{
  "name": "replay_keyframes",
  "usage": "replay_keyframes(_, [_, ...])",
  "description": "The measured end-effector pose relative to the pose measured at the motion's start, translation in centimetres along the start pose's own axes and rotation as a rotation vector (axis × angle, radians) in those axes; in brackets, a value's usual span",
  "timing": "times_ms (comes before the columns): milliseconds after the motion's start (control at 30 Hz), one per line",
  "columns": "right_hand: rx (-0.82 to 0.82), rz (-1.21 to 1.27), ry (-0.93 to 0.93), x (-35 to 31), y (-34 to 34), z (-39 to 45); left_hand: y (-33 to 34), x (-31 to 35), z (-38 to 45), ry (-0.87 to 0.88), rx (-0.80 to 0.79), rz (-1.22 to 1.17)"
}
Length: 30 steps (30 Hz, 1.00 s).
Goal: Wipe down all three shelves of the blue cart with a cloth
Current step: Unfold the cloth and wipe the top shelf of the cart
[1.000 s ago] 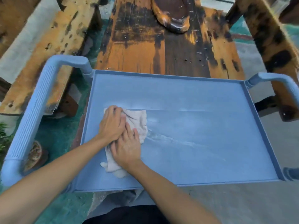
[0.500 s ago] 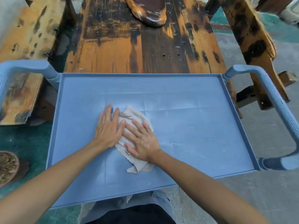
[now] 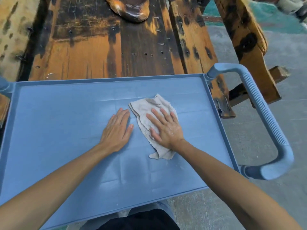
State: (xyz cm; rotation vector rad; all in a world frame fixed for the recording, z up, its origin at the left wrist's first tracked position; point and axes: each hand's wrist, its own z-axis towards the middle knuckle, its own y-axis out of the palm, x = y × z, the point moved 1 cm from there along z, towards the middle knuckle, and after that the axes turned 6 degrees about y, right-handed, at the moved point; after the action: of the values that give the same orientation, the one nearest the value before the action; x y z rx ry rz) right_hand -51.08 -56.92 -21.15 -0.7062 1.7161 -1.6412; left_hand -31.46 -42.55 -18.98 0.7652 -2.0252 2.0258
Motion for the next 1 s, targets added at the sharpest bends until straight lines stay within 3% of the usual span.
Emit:
replay_keyframes(333, [-0.125, -0.192, 0.23, 9.2, -3.0, 0.8, 2.9, 5.4, 4.0, 0.083, -0.04, -0.013])
replay_keyframes(567, [-0.147, -0.181, 0.372, 14.5, -5.4, -1.9, 4.0, 7.2, 3.7, 0.084, -0.059, -0.032])
replay_keyframes(800, [-0.29, -0.368, 0.512, 12.7, -6.3, -6.7, 4.5, 7.6, 2.8, 0.164, -0.06, 0.035])
replay_keyframes(1000, [-0.351, -0.359, 0.6, 11.1, -5.9, -10.9, 3.6, 6.4, 0.0, 0.22, -0.065, 0.109])
